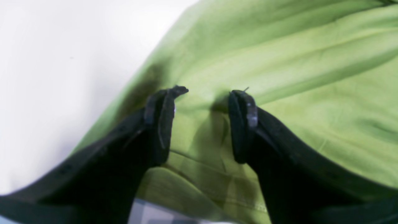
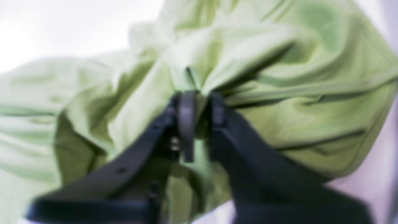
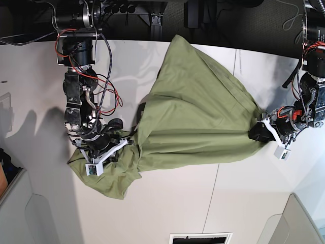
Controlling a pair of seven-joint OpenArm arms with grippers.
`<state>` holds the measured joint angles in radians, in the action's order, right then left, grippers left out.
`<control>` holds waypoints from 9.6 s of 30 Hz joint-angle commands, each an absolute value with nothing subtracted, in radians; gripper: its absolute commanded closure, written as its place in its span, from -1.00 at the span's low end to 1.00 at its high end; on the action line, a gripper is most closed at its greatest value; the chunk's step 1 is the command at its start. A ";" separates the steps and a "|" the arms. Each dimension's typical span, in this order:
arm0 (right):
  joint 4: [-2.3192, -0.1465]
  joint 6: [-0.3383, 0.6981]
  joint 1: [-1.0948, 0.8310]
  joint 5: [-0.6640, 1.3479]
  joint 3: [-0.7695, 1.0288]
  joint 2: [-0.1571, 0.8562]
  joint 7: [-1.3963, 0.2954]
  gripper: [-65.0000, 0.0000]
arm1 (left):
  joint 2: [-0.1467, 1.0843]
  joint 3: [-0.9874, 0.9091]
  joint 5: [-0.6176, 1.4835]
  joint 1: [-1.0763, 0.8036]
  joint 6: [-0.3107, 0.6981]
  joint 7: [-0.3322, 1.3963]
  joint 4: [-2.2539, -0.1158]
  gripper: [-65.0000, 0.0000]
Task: Layout the t-shirt on the table in an organized manner, then fold the t-shirt properly
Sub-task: 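Drag the shirt with the right gripper while the left gripper holds, then release with the left gripper and regrasp the shirt near the right gripper, then pull the shirt apart with both grippers to flatten it, then regrasp the shirt edge with the right gripper and drag it outward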
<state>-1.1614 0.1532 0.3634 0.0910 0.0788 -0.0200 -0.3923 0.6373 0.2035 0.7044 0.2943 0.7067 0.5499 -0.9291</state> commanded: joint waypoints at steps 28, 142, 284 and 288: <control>-1.949 0.154 -0.018 0.006 0.086 0.081 -0.653 1.00 | 0.649 0.205 0.575 0.296 0.698 0.633 -0.928 0.01; -1.636 0.241 0.221 0.203 0.191 0.075 -0.712 0.03 | 0.361 0.607 0.947 0.186 0.698 1.040 -1.725 -0.02; -1.816 0.210 -0.141 0.198 0.448 0.070 -0.641 1.00 | 0.474 0.287 0.833 0.329 0.698 0.939 -1.216 -0.02; -1.866 0.210 -0.142 0.198 0.461 0.070 -0.675 1.00 | 0.474 0.287 0.809 0.330 0.698 0.908 -1.104 -0.02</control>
